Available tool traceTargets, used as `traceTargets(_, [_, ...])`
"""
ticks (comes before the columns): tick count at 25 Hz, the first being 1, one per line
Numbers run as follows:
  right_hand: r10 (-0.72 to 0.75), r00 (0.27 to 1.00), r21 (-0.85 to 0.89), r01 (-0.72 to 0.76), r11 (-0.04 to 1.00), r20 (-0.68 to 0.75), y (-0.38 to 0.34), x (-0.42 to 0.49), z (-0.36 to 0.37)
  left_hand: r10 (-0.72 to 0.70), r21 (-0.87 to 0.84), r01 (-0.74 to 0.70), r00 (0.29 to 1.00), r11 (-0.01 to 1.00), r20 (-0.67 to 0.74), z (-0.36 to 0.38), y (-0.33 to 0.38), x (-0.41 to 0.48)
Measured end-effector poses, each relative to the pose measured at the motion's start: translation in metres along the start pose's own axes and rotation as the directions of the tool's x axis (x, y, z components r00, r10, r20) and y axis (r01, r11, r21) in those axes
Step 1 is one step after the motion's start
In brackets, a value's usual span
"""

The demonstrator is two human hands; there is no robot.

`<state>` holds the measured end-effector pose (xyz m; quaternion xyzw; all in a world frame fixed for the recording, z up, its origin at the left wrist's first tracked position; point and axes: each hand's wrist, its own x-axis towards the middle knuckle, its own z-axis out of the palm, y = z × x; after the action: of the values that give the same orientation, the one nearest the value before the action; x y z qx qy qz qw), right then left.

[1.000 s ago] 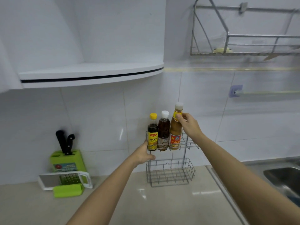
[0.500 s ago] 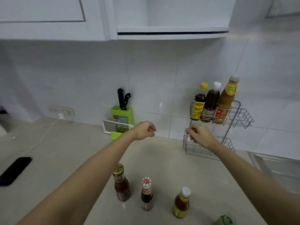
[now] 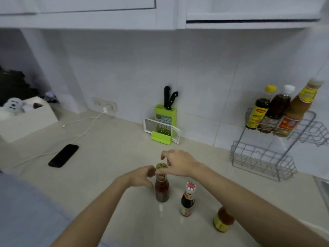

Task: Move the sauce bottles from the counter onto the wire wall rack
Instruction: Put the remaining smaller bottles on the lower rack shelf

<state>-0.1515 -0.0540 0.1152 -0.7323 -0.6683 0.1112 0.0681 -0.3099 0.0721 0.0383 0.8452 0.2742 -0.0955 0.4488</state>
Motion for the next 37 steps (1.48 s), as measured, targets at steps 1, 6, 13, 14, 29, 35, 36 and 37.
traceTargets(1, [-0.014, 1.0, -0.035, 0.014, 0.999, 0.007, -0.002, 0.002, 0.005, 0.032, -0.053, -0.031, 0.999, 0.998, 0.003, 0.01, 0.002, -0.001])
traceTargets(6, [-0.021, 1.0, -0.074, 0.021, 0.997, 0.002, 0.0, 0.001, 0.007, 0.139, -0.21, -0.17, 0.978, 0.963, -0.153, 0.031, 0.008, 0.008])
traceTargets(13, [-0.092, 0.994, -0.015, 0.093, 0.996, 0.054, 0.037, 0.004, -0.071, 0.265, -0.193, -0.343, 0.902, 0.919, -0.341, 0.01, 0.075, 0.019])
traceTargets(14, [-0.095, 0.994, -0.007, 0.096, 0.995, 0.049, 0.044, 0.002, -0.095, 0.303, -0.181, -0.387, 0.879, 0.904, -0.368, 0.002, 0.093, 0.023])
traceTargets(29, [0.068, 0.984, -0.274, -0.111, 0.955, -0.163, 0.099, -0.152, -0.313, 0.731, -0.149, -0.726, 0.682, 0.671, -0.031, -0.042, 0.348, 0.041])
traceTargets(35, [0.296, 0.911, -0.232, -0.366, 0.901, -0.288, 0.104, -0.188, -0.306, 0.776, -0.133, -0.768, 0.631, 0.626, 0.011, -0.015, 0.385, 0.048])
traceTargets(36, [0.345, 0.891, -0.26, -0.422, 0.868, -0.294, 0.102, -0.19, -0.305, 0.776, -0.13, -0.769, 0.631, 0.626, -0.001, -0.01, 0.39, 0.05])
traceTargets(37, [0.383, 0.879, -0.296, -0.46, 0.837, -0.284, 0.1, -0.19, -0.304, 0.774, -0.129, -0.768, 0.634, 0.627, -0.012, -0.005, 0.392, 0.053])
